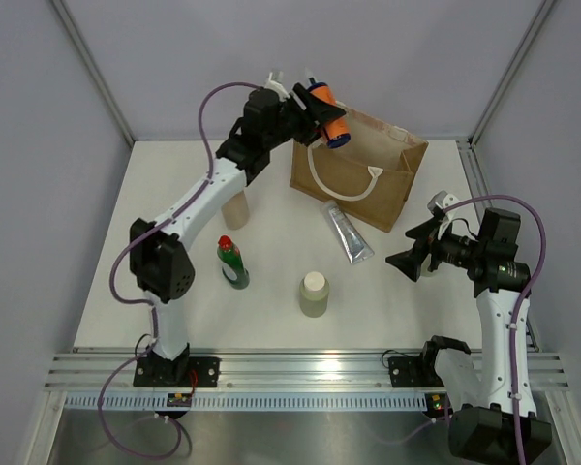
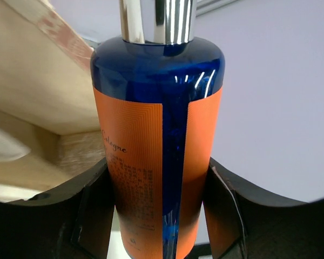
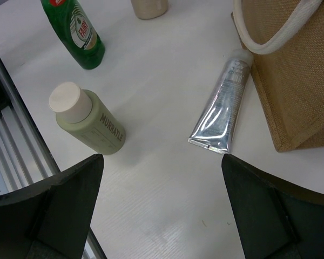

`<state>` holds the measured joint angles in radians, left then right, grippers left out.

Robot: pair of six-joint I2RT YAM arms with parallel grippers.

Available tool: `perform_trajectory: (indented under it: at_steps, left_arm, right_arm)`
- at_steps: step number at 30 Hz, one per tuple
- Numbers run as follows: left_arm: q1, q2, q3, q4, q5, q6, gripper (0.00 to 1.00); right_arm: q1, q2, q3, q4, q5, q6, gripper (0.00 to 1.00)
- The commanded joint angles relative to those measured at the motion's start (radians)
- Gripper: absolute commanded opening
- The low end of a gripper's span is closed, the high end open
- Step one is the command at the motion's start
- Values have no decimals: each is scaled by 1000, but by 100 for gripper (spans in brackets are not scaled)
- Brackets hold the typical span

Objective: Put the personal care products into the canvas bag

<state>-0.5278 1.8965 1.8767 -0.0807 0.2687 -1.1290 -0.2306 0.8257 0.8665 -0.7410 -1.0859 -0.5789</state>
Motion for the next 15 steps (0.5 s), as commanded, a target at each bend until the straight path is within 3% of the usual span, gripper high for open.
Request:
perform_trajectory:
  at_steps: [1,9,15]
  left_arm:
    - [-49,85,174,96,-130,-101,0]
    - [-132,207,246,173,-399,-109,6]
    - [-179,213,213,121,-485,-28,27]
  right_arm:
    - [-13,-20,-7,48,-22,28,100]
    - [-19,-22,-20,84,-14,71,100]
    - [-24,-25,-27,103,-9,93,99]
